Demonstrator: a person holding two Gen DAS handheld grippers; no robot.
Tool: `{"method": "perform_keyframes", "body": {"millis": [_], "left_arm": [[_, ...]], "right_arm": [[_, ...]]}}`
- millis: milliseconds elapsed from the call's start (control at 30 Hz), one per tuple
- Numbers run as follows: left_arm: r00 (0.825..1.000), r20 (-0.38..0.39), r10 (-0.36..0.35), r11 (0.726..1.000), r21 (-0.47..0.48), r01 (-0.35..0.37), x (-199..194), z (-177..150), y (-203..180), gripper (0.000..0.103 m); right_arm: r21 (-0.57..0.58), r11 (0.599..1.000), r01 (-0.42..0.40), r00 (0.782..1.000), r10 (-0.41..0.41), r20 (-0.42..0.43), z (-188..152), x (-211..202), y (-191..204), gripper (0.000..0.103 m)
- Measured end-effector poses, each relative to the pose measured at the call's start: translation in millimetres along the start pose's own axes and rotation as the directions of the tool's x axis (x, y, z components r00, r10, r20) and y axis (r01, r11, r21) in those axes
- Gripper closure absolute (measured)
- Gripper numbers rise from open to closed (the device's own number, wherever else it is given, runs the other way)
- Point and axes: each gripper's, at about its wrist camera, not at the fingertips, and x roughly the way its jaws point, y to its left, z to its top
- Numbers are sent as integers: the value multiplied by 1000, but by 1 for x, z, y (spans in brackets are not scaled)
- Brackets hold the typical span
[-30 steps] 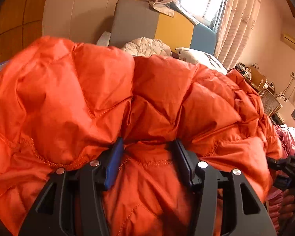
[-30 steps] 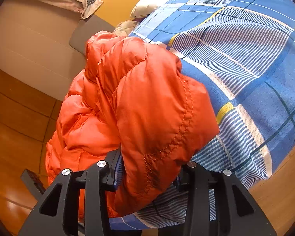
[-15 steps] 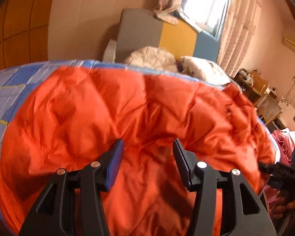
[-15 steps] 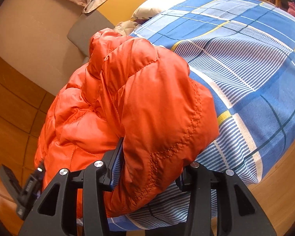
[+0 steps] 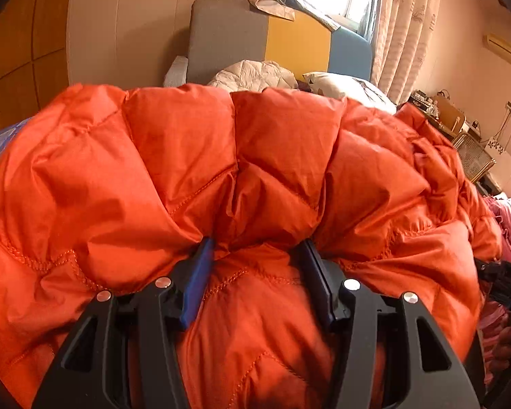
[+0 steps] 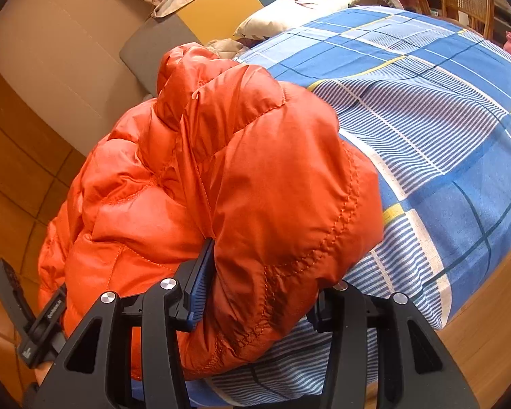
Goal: Fold large clothes
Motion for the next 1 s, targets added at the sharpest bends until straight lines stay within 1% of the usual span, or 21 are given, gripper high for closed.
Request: {"method": "perform_keyframes", "body": {"millis": [133, 200, 267, 333, 400, 433, 467, 500, 533, 567, 600, 700, 800, 867, 933, 1000], "left_arm": [[1000, -1, 13, 1000, 2, -13, 1, -2, -2, 51], [1000, -3, 11, 1000, -15, -11, -1, 0, -4, 53], [1000, 0, -2, 999, -39, 2, -8, 3, -4, 52], [1000, 13, -8, 998, -58, 8, -16, 7, -5, 54], [997, 66, -40, 996, -75, 45, -33, 10, -6, 54], [994, 81, -71, 995, -64, 76, -39, 13, -10, 54], [993, 81, -86, 995, -38, 89, -41, 14, -15, 54], [993, 75, -87, 996, -23, 89, -39, 13, -17, 54], [993, 50, -102, 994, -34, 104, -32, 13, -15, 54], [993, 7, -115, 992, -53, 115, -21, 11, -12, 54], [994, -5, -106, 993, -59, 106, -14, 8, -9, 54], [994, 3, -113, 991, -68, 113, -6, 0, -5, 54], [990, 15, -139, 984, -107, 140, -4, -6, 3, 55], [990, 22, -138, 985, -106, 139, -5, -11, 3, 56], [989, 30, -144, 982, -121, 146, -8, -13, 6, 57], [988, 43, -148, 979, -136, 153, -13, -17, 10, 58]], "right_arm": [[-4, 1000, 3, 1000, -3, -2, -1, 0, 1, 59], [-3, 1000, -7, 1000, 7, -7, 0, -1, 0, 63], [-11, 1000, -16, 1000, 16, -4, 2, -4, 0, 71], [-27, 1000, -16, 1000, 16, 4, 3, -11, 4, 74], [-45, 999, -8, 1000, 9, 10, 5, -15, 9, 76], [-54, 999, -2, 1000, 3, 13, 6, -15, 11, 77], [-57, 998, 2, 1000, -1, 14, 7, -16, 12, 78], [-64, 998, 7, 1000, -6, 17, 7, -17, 15, 78], [-73, 997, 12, 1000, -11, 25, 8, -20, 18, 79], [-83, 996, 17, 999, -14, 33, 9, -23, 22, 81], [-93, 995, 19, 999, -16, 40, 8, -26, 24, 82], [-148, 989, 19, 996, -7, 85, 11, -44, 42, 86], [-252, 967, 27, 990, 9, 141, 13, -64, 73, 89], [-320, 947, 11, 985, 45, 169, 13, -76, 99, 90], [-384, 923, -4, 980, 79, 181, 12, -84, 121, 90], [-421, 907, -28, 977, 114, 181, 10, -88, 138, 90]]}}
